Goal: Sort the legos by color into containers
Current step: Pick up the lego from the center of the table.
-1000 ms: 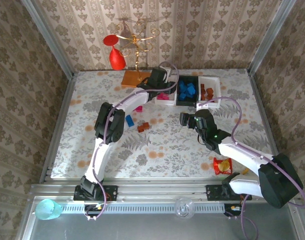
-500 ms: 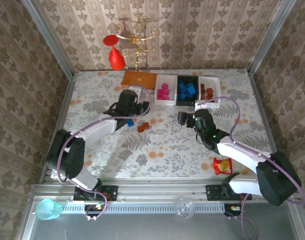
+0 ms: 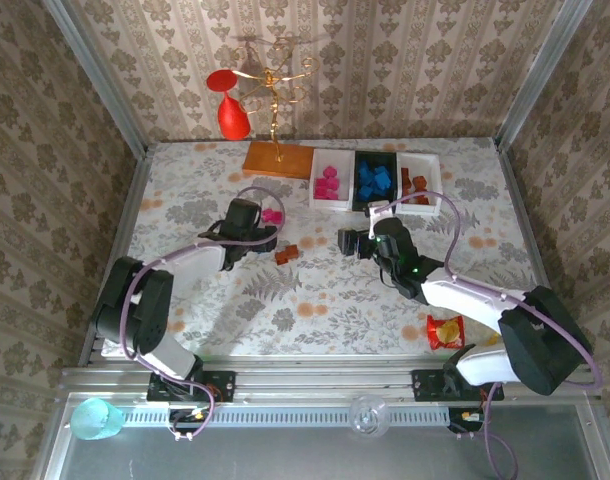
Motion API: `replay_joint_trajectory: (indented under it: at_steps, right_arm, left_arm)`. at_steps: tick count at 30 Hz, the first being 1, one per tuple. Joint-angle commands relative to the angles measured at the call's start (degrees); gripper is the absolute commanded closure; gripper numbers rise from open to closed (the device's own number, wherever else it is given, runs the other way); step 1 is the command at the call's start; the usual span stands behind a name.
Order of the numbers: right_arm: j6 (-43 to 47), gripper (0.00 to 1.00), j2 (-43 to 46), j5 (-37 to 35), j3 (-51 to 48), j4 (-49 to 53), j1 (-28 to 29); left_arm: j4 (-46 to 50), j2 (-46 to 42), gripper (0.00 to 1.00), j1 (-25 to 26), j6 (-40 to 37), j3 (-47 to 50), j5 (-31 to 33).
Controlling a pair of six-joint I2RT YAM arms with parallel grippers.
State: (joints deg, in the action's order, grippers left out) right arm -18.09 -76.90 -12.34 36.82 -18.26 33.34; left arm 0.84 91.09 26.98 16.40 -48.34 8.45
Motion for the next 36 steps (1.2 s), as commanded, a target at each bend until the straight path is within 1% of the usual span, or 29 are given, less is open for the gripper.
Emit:
replay_joint_trajectory:
  at_steps: [1, 7, 10, 15, 19, 23, 28, 33, 35, 36]
  right_arm:
    - [2.09, 0.1, -0.7, 1.09, 1.77, -1.58, 1.1]
    - [1.85, 0.1, -1.14, 0.73, 1.68, -1.35, 1.29]
    - [1.47, 0.1, -1.4, 0.48, 1.57, -1.21, 1.29]
    - [0.97, 0.1, -1.58, 0.0, 1.41, -0.75, 1.29]
    - [0.82, 0.1, -1.93, -0.89, 1.5, -0.28, 1.29]
    - [0.56, 0.1, -2.11, -0.93, 1.53, -0.27, 1.29]
    - [0.28, 0.1, -2.2, -1.15, 1.5, -0.21, 1.29]
    - [-0.27, 0.1, -1.94, -2.43, 1.11, -0.15, 1.29]
    - [-0.74, 0.1, -1.6, -3.91, 0.98, 0.25, 1.29]
    - [-0.92, 0.1, -1.42, -4.51, 0.85, 0.3, 1.29]
  left_arm:
    - [0.75, 2.78, 0.2, -0.44, 2.45, -1.91, 0.78]
    - [-0.66, 6.47, 0.24, -0.44, 3.28, -2.63, 0.28]
    - [-1.43, 8.39, 0.27, -2.17, 3.46, -2.81, -0.68]
    - [-2.32, 9.9, 0.36, -2.29, 3.46, -2.42, -0.4]
    - [-3.87, 9.65, 0.45, -2.98, 3.27, -0.87, -0.36]
    - [-5.18, 8.13, 0.55, -3.45, 3.28, 0.67, -0.46]
    - [-7.5, 4.66, 0.64, -3.3, 3.45, 2.48, -0.66]
    - [-10.79, -0.16, 0.67, -1.73, 3.99, 3.48, -3.21]
    - [-11.66, -1.28, 0.67, -0.53, 4.14, 2.4, -3.69]
    - [-12.03, -1.56, 0.67, 1.02, 4.08, 1.75, -3.91]
